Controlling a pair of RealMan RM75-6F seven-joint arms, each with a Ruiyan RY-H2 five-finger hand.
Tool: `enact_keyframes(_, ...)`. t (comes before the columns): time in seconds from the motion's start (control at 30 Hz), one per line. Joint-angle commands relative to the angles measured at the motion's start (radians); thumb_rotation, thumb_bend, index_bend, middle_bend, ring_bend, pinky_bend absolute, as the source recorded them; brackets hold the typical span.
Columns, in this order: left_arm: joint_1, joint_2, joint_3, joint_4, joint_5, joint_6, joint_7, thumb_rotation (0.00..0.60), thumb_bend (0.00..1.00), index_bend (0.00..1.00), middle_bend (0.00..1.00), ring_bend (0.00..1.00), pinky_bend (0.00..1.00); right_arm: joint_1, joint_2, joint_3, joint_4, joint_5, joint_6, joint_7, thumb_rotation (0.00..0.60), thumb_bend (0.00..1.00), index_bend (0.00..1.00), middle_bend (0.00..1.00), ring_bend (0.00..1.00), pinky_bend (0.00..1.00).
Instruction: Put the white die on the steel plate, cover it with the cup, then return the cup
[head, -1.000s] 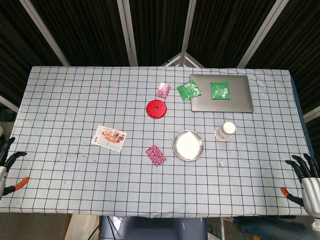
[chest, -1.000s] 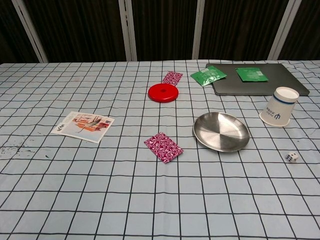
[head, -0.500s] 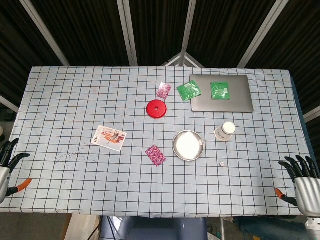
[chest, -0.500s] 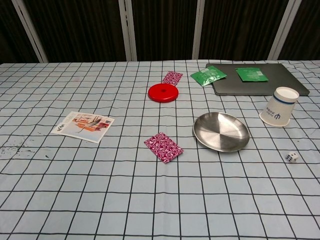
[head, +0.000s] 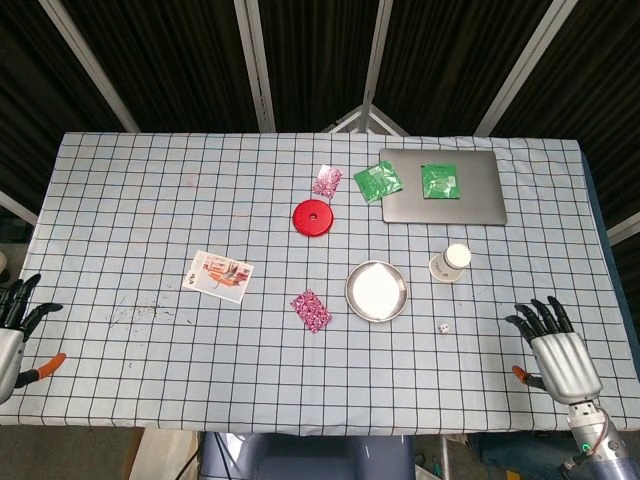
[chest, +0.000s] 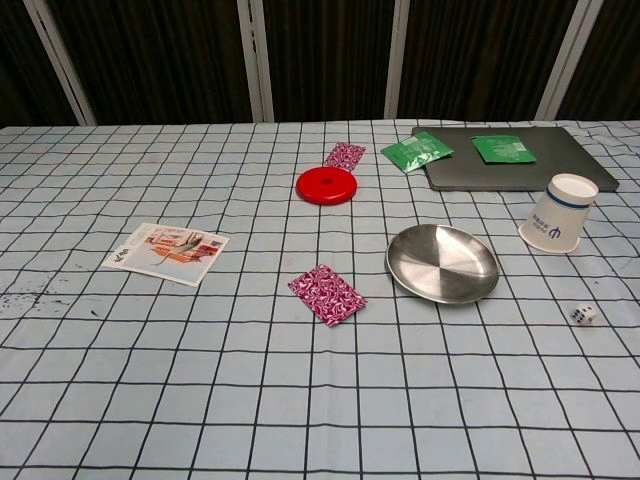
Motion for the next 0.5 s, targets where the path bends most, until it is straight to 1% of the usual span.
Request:
enact_keyframes(0.03, -0.003, -0.007, 0.0, -0.003, -0.001, -0.006, 0.016, 0.6, 0.24, 0.29, 0.0, 0.0, 0.13, 0.059, -0.036, 0.001, 0.079, -0.025, -0.062, 0.017, 0.6, 0.1, 0.31, 0.2, 0.12, 0.0)
enact_keyframes(0.07, -0.004, -0.009, 0.0, -0.003, -0.003, -0.008, 0.02, 0.6, 0.24, 0.29, 0.0, 0.0, 0.13, 0.072, -0.043, 0.002, 0.095, -0.032, -0.071, 0.022, 0.6, 0.14, 0.31, 0.2, 0.12, 0.0)
enact_keyframes(0.13, -0.005, -0.011, 0.0, -0.005, -0.004, -0.01, 0.028, 0.6, 0.24, 0.29, 0.0, 0.0, 0.13, 0.091, -0.053, 0.004, 0.12, -0.04, -0.081, 0.028, 0.6, 0.17, 0.32, 0.2, 0.12, 0.0)
enact_keyframes(0.3, -0.007, -0.019, 0.001, -0.007, 0.002, -0.01, 0.046, 0.6, 0.24, 0.29, 0.0, 0.0, 0.13, 0.136, -0.091, 0.002, 0.192, -0.073, -0.092, 0.046, 0.6, 0.18, 0.32, 0.2, 0.12, 0.0)
enact_keyframes(0.5, -0.011, -0.029, -0.002, -0.007, -0.006, -0.017, 0.063, 0.6, 0.24, 0.29, 0.0, 0.0, 0.13, 0.174, -0.121, -0.004, 0.236, -0.085, -0.109, 0.087, 0.6, 0.18, 0.32, 0.2, 0.12, 0.0)
